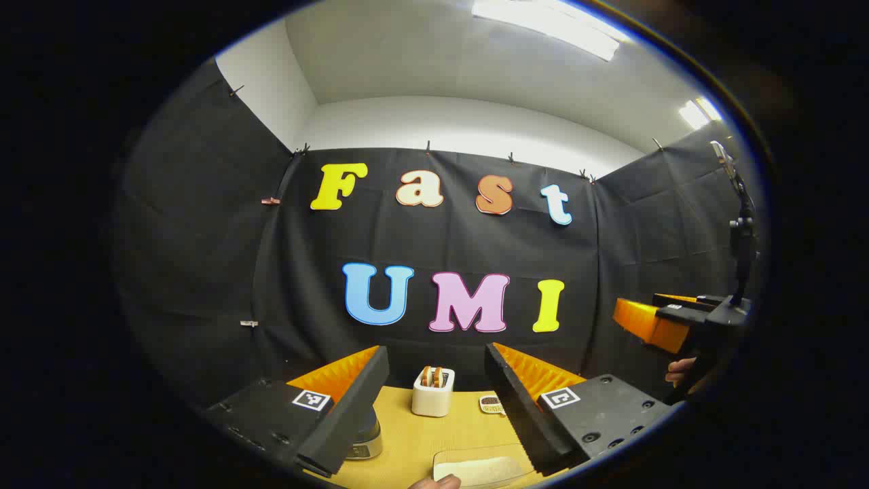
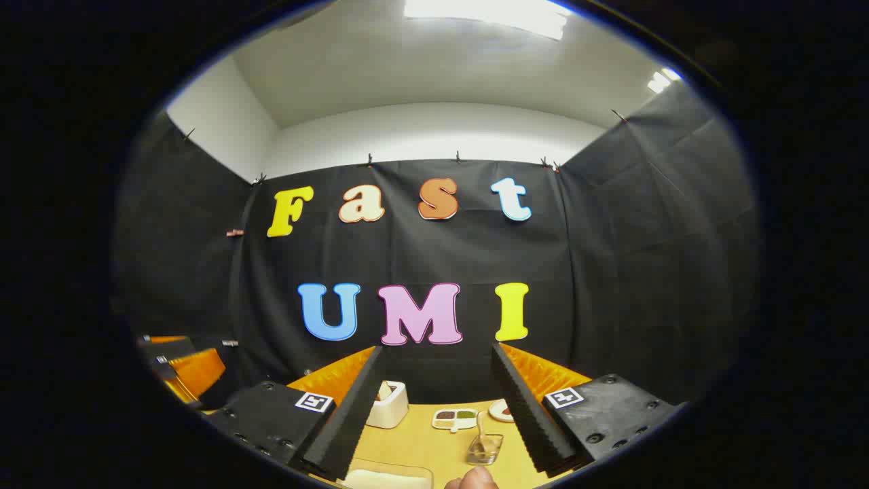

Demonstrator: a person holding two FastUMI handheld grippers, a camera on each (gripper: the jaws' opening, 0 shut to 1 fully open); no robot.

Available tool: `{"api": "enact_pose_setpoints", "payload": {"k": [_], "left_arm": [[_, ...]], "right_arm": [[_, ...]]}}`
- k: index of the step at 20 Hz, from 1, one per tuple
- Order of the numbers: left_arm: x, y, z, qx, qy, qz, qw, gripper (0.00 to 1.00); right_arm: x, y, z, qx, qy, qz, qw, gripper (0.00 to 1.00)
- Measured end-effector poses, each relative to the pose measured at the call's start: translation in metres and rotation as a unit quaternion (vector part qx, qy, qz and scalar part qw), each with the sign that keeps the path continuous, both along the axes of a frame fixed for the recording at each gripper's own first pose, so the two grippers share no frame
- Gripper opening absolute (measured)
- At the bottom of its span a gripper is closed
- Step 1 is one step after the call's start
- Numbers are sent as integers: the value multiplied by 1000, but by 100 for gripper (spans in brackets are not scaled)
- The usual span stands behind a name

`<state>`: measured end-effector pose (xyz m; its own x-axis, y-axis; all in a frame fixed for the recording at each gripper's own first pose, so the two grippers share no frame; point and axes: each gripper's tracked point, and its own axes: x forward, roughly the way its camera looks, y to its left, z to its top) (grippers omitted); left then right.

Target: Close the left gripper, press the button to open the rice cooker; take a wooden spoon from the chopstick holder with the right hand, scoop a spoonful of rice and pour it into the rice cooker, then put the wooden spoon back into the chopstick holder.

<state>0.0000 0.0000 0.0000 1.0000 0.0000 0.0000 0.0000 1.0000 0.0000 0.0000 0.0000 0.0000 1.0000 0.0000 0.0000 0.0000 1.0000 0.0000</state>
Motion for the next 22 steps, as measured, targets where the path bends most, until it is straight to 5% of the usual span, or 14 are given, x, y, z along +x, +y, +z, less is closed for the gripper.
{"api": "enact_pose_setpoints", "payload": {"k": [11,22], "left_arm": [[7,-3,-8,18,10,5,1000,96],[8,17,-24,26,27,31,999,96]], "right_arm": [[-1,14,-28,-40,50,30,997,100],[10,24,-29,-27,49,52,997,97]]}}
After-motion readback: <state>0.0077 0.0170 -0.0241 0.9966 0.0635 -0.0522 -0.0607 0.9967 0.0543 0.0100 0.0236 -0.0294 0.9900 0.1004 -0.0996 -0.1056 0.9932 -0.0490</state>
